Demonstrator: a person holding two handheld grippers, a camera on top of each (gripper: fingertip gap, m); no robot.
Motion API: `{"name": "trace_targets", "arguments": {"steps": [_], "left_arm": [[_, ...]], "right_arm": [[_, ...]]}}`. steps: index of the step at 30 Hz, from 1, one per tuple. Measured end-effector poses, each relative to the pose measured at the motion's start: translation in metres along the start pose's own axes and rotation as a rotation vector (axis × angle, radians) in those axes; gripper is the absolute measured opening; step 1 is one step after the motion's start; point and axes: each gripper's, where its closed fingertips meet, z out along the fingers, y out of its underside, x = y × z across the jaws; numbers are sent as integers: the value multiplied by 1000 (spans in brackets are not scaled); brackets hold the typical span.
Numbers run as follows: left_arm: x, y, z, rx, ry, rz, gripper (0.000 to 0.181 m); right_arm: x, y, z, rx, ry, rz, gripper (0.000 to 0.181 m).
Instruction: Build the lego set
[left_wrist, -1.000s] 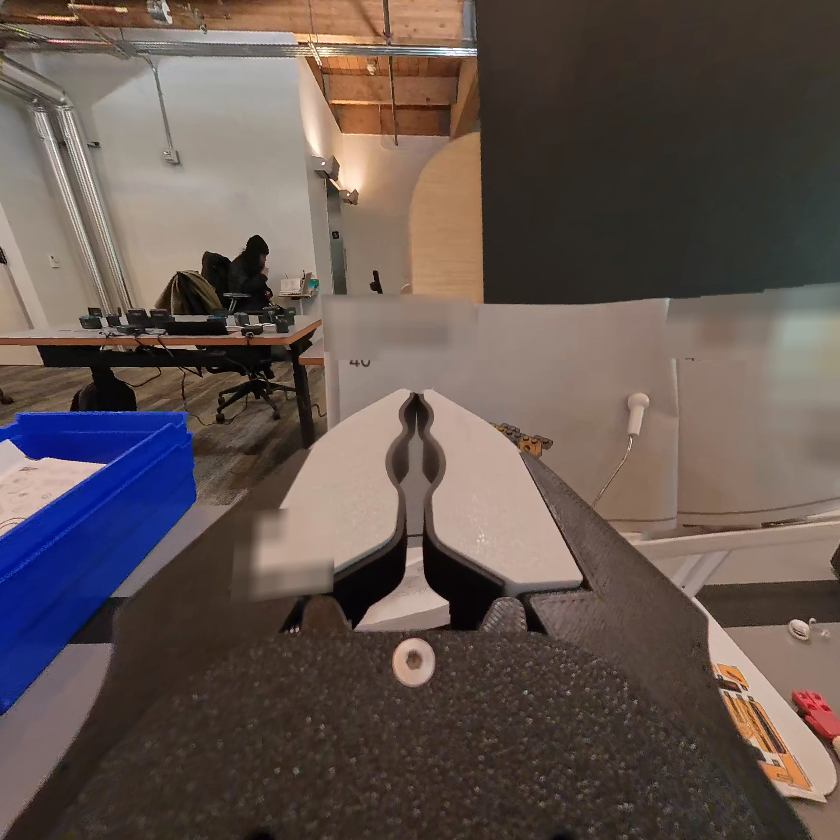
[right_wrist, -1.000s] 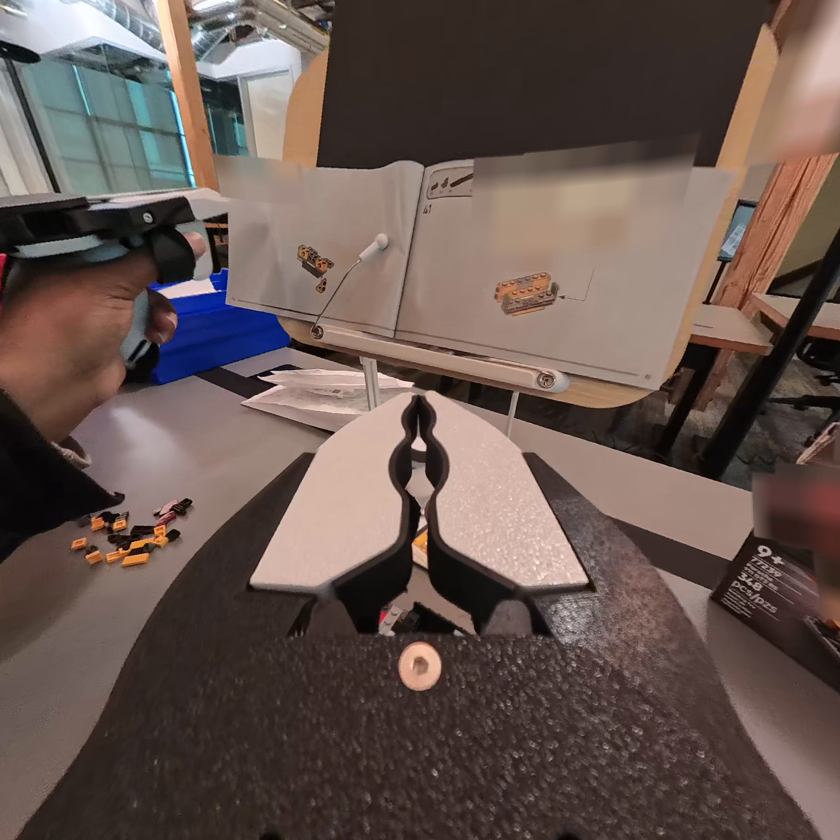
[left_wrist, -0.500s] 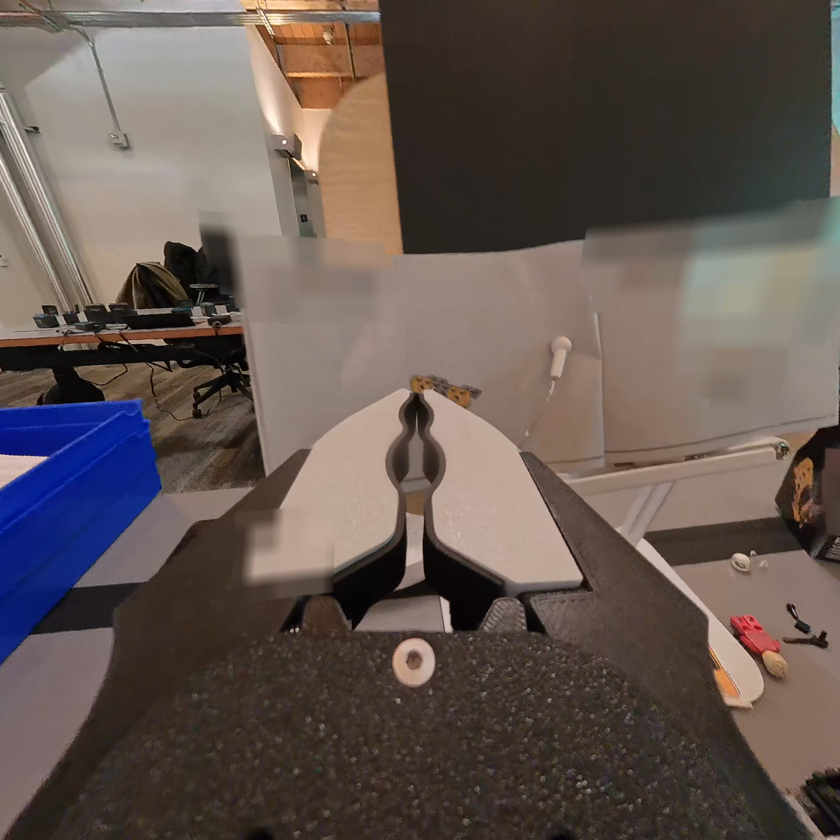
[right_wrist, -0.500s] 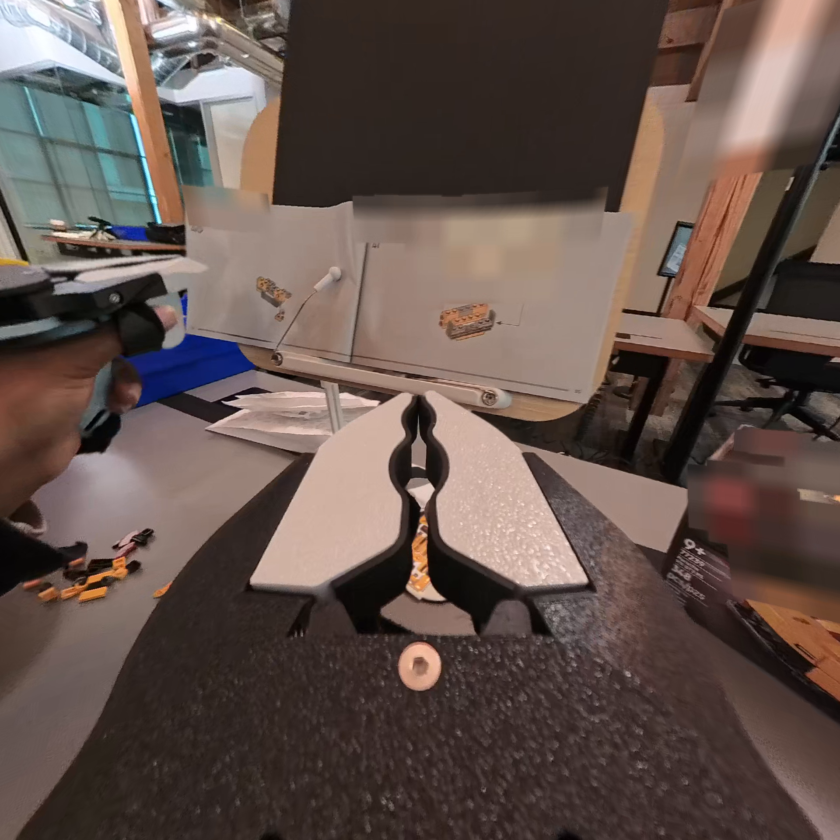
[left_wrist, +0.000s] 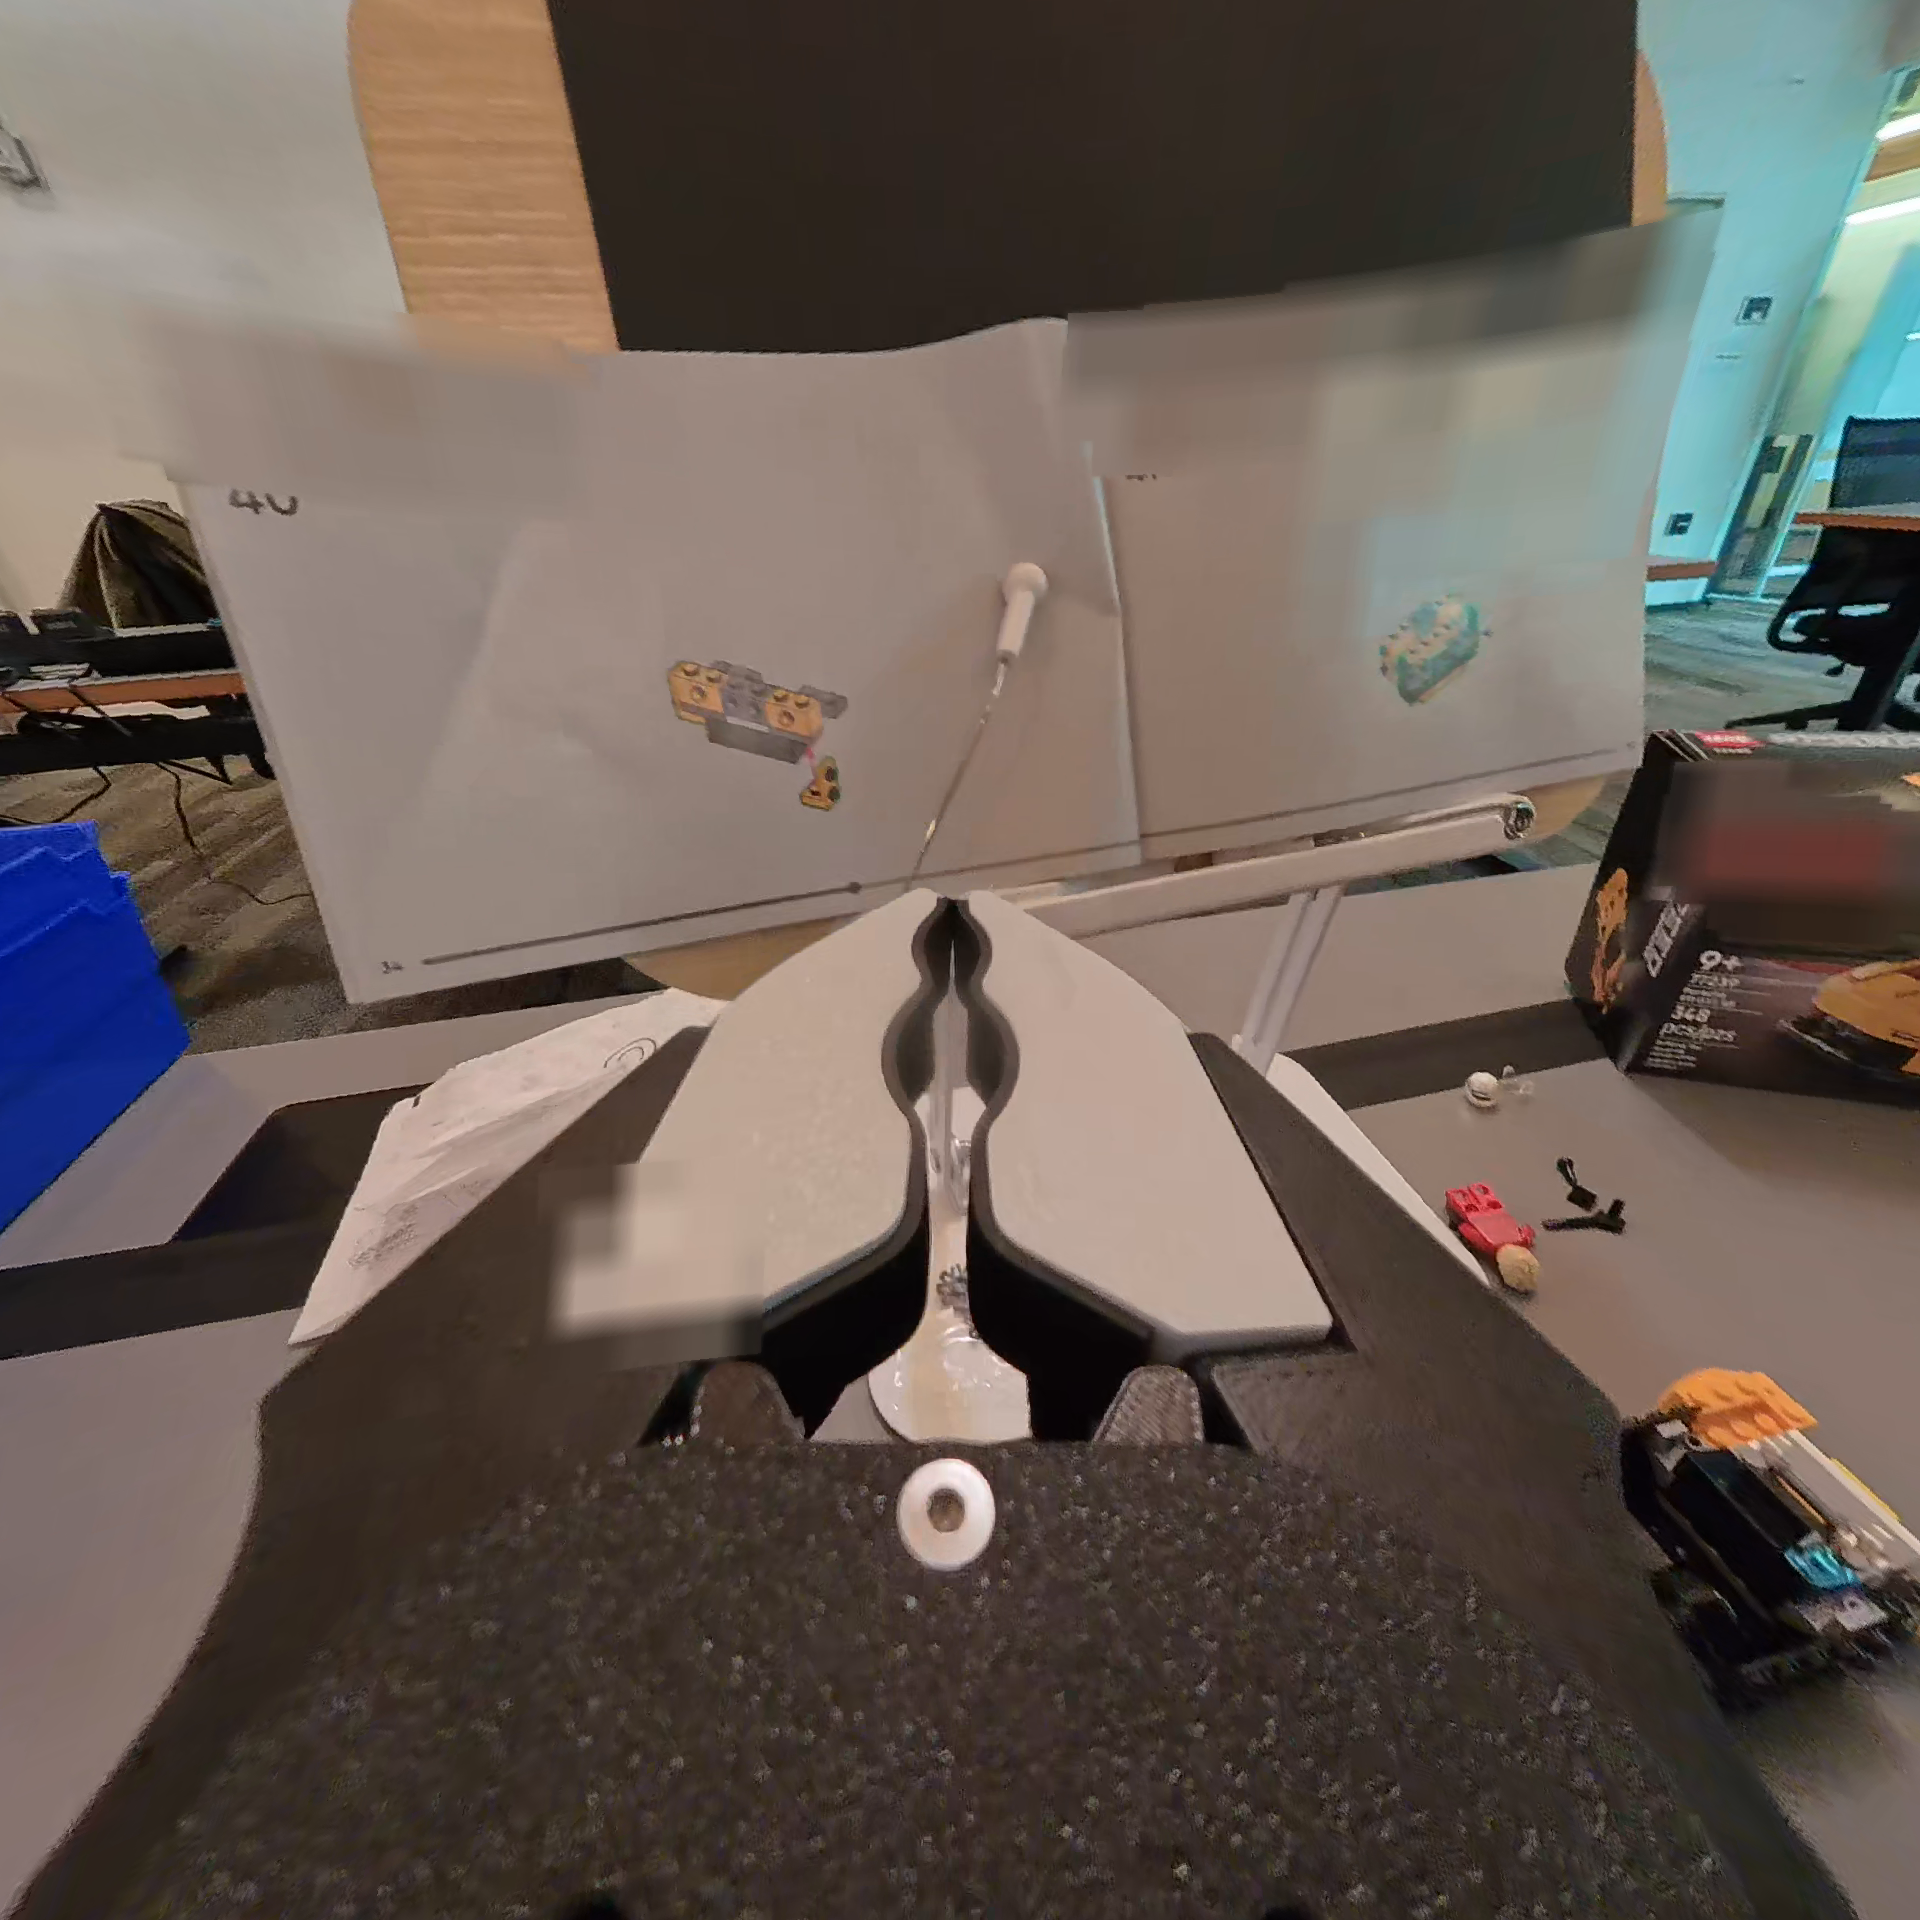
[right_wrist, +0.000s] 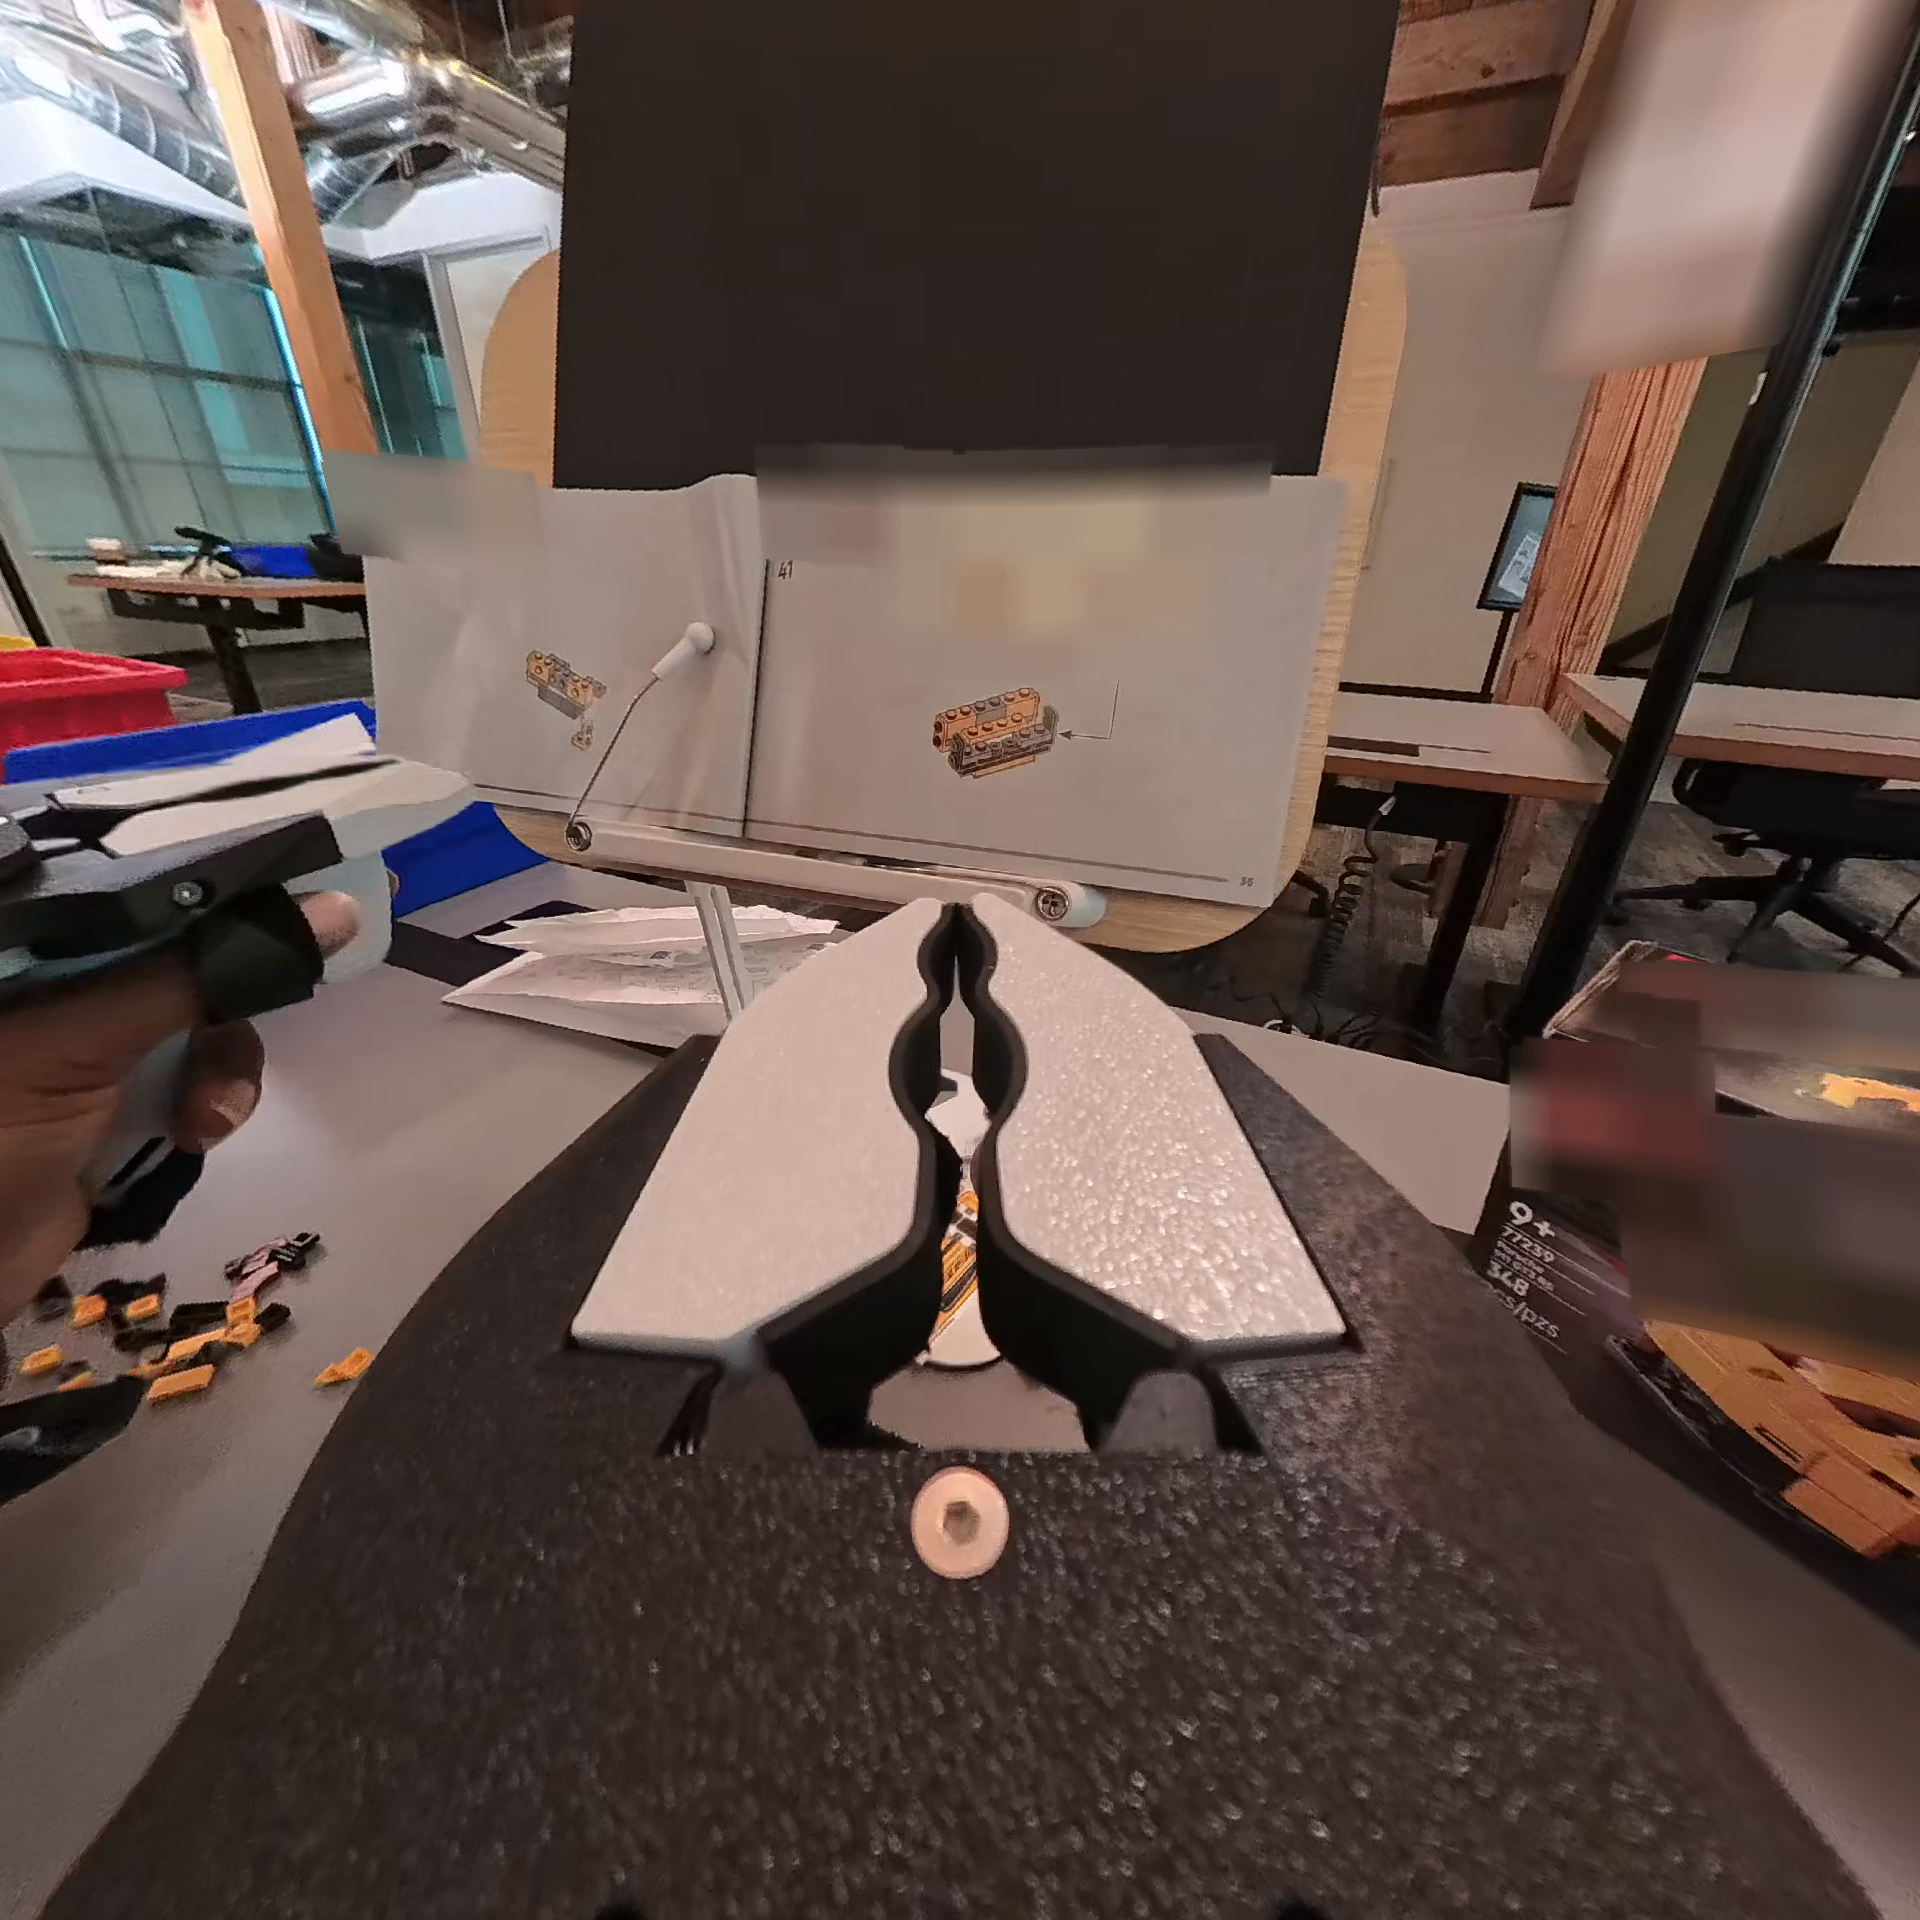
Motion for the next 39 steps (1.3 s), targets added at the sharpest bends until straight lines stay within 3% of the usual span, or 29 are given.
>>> {"name": "trace_targets", "arguments": {"steps": [39], "left_arm": [[-23, -1, -1, 20, -61, 39, 0]], "right_arm": [[-8, 17, 4, -47, -11, -23, 0]]}}
